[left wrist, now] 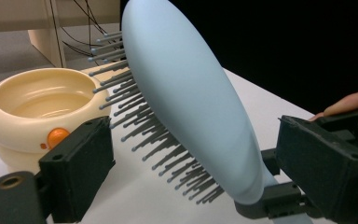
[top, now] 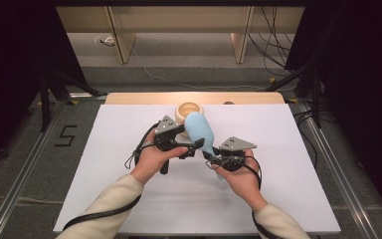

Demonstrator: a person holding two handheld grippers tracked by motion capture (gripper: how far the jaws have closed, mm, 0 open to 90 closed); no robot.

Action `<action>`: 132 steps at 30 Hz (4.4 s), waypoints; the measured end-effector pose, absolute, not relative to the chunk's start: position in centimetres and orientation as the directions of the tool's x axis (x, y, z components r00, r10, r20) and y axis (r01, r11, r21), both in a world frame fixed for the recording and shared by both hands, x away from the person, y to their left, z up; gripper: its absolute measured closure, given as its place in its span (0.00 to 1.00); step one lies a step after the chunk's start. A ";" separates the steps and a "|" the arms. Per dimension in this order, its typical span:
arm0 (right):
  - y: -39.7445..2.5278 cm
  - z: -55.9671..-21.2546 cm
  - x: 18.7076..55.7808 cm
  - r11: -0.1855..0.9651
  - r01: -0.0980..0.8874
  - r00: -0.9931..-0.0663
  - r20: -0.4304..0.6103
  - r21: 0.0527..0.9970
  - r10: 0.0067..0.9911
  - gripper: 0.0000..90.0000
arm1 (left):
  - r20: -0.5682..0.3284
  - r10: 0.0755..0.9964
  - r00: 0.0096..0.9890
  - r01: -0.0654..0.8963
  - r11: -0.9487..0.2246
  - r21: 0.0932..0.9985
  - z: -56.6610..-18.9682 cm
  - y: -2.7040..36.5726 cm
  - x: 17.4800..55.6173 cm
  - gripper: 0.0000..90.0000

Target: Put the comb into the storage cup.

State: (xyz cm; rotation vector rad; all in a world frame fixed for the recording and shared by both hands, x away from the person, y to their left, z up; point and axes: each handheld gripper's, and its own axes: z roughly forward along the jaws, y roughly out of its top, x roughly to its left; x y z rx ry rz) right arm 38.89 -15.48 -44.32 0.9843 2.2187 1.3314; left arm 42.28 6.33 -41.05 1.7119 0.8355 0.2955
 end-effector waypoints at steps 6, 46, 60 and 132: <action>-15.4 -44.4 38.8 0.312 0.370 -0.690 0.034 0.875 0.723 0.78 | -0.254 0.666 0.701 0.400 -0.072 0.914 -41.2 5.5 42.8 0.17; -14.9 -44.8 38.6 0.295 0.359 -0.686 0.036 0.885 0.727 0.78 | -0.365 0.606 0.707 0.424 0.050 0.904 -40.9 5.4 42.7 0.49; -14.9 -44.6 38.5 0.298 0.334 -0.685 0.013 0.894 0.729 0.78 | -0.324 0.584 0.745 0.379 0.029 0.925 -40.2 5.1 42.1 0.54; -19.4 -42.9 37.7 0.165 0.277 -0.695 0.079 0.947 0.715 0.11 | -0.120 0.668 0.734 0.209 -0.055 0.976 -37.3 6.7 42.6 0.55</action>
